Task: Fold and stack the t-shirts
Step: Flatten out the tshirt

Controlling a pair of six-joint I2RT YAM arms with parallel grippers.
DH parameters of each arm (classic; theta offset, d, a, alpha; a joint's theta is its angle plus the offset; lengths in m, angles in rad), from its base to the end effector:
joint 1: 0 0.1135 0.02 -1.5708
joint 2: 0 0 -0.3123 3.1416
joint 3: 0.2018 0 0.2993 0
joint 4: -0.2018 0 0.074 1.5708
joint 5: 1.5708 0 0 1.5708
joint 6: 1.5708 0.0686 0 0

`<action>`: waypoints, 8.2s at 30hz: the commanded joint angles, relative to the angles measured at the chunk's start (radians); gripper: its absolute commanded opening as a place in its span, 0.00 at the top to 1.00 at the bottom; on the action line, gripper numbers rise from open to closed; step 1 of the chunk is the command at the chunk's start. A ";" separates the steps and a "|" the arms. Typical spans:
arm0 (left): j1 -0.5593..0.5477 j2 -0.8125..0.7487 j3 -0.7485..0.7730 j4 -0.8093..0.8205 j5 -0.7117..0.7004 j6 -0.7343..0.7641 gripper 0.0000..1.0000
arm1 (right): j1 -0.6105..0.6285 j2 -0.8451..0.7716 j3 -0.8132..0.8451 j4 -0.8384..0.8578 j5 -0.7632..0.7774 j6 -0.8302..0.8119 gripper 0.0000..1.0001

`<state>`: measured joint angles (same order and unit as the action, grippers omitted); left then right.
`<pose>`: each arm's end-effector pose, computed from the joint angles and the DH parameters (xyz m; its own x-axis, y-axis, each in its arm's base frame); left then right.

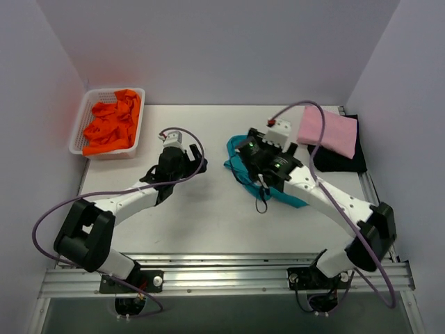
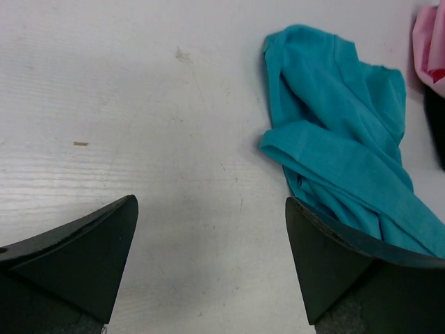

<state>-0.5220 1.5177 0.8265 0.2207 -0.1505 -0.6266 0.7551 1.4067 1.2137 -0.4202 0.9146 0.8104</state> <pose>0.3467 -0.1875 0.2204 -0.5395 -0.3585 -0.7619 0.0751 0.8807 -0.4676 0.3016 0.2092 0.3576 -0.2499 0.3719 -0.8940 0.3407 0.8980 0.2783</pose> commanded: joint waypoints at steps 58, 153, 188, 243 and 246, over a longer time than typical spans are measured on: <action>0.267 -0.142 -0.153 0.092 0.094 -0.044 0.04 | 0.006 0.772 0.547 0.005 -0.096 -0.083 1.00; -0.181 0.615 0.692 -0.096 0.092 0.047 0.98 | -0.296 0.014 0.056 0.070 0.009 -0.241 1.00; -0.227 -0.569 0.853 -0.807 -0.161 0.458 0.98 | -0.247 -0.682 0.141 0.411 -0.601 -0.556 1.00; 0.308 0.444 1.075 -0.481 0.367 0.376 0.06 | -0.379 0.578 0.419 0.480 -0.029 -0.390 0.00; 0.266 0.466 1.019 -0.471 0.324 0.422 0.03 | -0.372 0.538 0.312 0.527 -0.083 -0.363 0.05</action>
<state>-0.2115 1.9030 1.9350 -0.2687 0.2222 -0.2615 0.3920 1.9862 1.6215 0.0643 0.8288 0.3935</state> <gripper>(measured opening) 0.961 0.979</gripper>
